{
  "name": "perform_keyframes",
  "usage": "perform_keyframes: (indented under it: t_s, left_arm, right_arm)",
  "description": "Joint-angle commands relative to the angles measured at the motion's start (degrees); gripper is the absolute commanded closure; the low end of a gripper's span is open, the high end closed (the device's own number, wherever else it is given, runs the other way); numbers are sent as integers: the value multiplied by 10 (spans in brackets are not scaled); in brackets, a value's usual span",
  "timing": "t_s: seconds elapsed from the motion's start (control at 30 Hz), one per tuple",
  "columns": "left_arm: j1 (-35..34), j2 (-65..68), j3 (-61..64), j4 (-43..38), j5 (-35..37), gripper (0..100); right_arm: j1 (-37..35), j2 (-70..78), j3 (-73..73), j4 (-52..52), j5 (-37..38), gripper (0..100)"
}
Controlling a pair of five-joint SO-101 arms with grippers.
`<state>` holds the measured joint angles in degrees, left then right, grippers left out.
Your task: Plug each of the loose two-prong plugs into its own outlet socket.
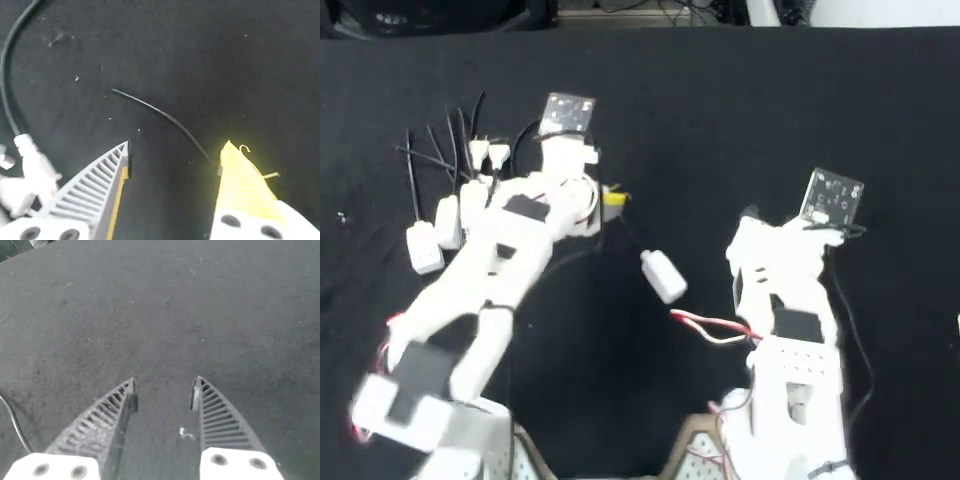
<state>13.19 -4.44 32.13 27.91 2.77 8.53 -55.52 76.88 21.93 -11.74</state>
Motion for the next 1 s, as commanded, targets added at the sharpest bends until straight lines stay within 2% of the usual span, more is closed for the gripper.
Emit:
perform_keyframes:
  t_s: [0.0,0.07,0.17,0.27,0.5,0.7,0.77,0.87,0.97]
  left_arm:
    - [-5,106,-105,-35,4,712]
    - [-1,152,-136,-2,2,712]
    - [4,157,-167,85,0,712]
    - [3,156,-162,131,0,712]
    - [-11,128,-109,205,-1,712]
    - [-57,0,-21,208,-1,712]
    - [-65,-53,12,207,-19,712]
    - [-64,-112,69,207,-54,712]
    - [-65,-142,129,207,-85,712]
  right_arm:
    - [9,3,-37,-16,-6,828]
    - [9,3,-37,-16,-6,828]
    - [8,3,-38,-16,-6,828]
    - [8,3,-38,-16,-6,828]
    - [-13,3,-36,-16,-2,828]
    - [-16,2,-38,-11,-2,828]
    - [-38,1,-44,17,-2,828]
    - [-116,1,-79,105,4,828]
    - [-201,1,-119,175,83,828]
